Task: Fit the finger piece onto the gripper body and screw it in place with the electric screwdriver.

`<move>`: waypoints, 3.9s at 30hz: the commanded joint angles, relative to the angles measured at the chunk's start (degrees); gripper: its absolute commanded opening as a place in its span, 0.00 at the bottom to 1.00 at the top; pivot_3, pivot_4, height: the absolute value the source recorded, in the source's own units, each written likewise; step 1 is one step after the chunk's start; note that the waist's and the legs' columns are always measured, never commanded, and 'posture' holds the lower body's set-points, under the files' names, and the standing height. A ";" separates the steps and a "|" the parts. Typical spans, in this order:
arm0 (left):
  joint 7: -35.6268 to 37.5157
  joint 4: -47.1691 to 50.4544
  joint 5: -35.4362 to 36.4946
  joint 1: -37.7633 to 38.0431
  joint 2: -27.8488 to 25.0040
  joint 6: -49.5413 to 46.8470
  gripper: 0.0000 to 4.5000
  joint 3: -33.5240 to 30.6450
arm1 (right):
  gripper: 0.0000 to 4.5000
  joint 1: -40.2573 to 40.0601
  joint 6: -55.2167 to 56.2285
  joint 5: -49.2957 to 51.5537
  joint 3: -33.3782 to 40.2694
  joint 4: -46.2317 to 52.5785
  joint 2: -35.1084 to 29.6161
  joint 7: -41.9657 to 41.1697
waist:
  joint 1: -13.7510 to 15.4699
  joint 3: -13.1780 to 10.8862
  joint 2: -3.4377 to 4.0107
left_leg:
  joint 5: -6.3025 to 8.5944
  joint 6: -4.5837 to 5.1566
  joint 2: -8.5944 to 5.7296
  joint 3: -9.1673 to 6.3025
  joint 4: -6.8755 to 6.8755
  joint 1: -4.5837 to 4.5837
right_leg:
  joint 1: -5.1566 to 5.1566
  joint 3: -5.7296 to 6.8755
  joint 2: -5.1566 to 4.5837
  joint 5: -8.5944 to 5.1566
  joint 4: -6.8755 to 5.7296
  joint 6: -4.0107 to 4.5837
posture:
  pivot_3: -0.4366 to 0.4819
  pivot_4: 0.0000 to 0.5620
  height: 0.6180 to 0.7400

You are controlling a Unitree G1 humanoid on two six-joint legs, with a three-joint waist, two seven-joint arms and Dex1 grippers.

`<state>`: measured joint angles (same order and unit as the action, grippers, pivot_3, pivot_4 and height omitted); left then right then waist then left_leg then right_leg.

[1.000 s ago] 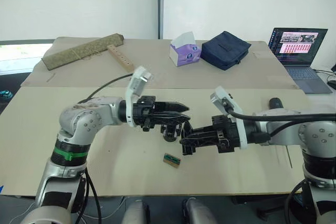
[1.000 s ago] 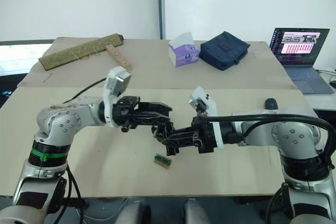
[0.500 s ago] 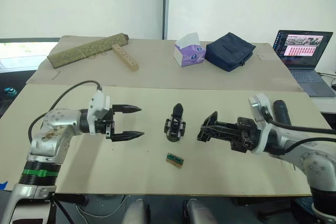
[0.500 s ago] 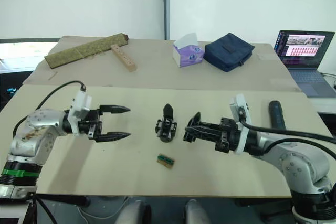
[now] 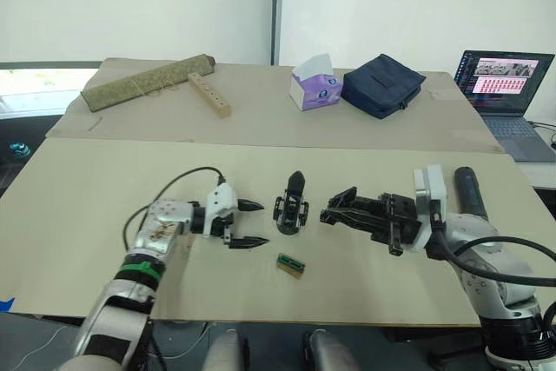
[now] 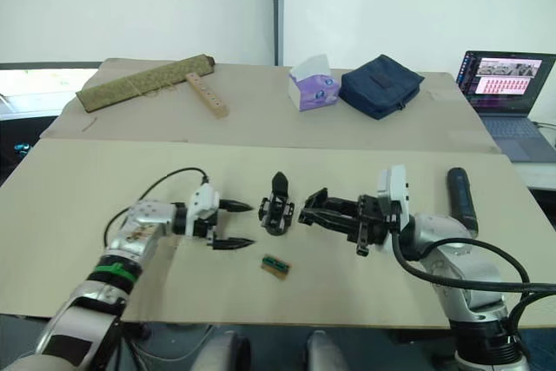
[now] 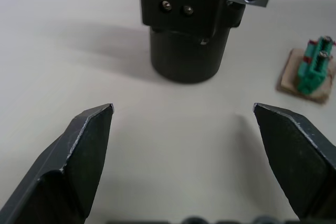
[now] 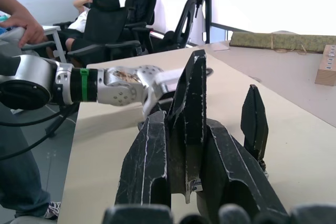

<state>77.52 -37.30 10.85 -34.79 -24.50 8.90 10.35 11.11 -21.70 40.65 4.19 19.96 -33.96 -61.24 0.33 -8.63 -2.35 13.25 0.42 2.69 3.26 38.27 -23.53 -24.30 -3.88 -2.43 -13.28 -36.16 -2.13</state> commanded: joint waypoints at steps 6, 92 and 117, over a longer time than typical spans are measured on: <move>0.69 -5.68 -2.44 -4.98 5.09 3.03 1.00 0.93 | 0.09 -1.18 0.13 0.76 0.51 4.48 -0.16 1.49 | -0.02 0.00 0.00 | 0.00 0.00 0.00 -0.02 0.03 0.01 | 0.01 0.00 0.00 0.00 -0.03 -0.01 | 0.48 0.27 1.00; 0.89 -11.12 -7.87 -3.04 7.42 4.81 0.51 2.82 | 0.09 16.09 -7.08 -22.62 -21.98 -17.27 7.71 5.06 | -1.14 1.36 0.22 | 0.07 0.11 -0.03 -0.05 0.09 0.37 | 0.15 0.00 0.01 -0.12 -0.55 0.05 | 0.48 0.27 1.00; -2.58 -11.67 -8.34 -2.63 6.37 3.40 0.99 1.88 | 1.00 15.31 -0.51 -10.30 -8.75 -7.29 5.93 -3.12 | -1.11 1.45 0.21 | 0.08 0.12 -0.03 -0.06 0.08 0.36 | 0.11 0.00 0.02 -0.16 -0.59 0.09 | 0.48 0.27 1.00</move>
<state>75.83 -46.87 4.47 -39.18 -17.51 12.53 11.35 26.23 -22.67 27.56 -7.25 9.35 -27.48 -63.65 -0.78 -7.18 -2.14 13.33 0.54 2.66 3.20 38.34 -23.16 -24.18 -3.88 -2.42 -13.44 -36.77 -2.04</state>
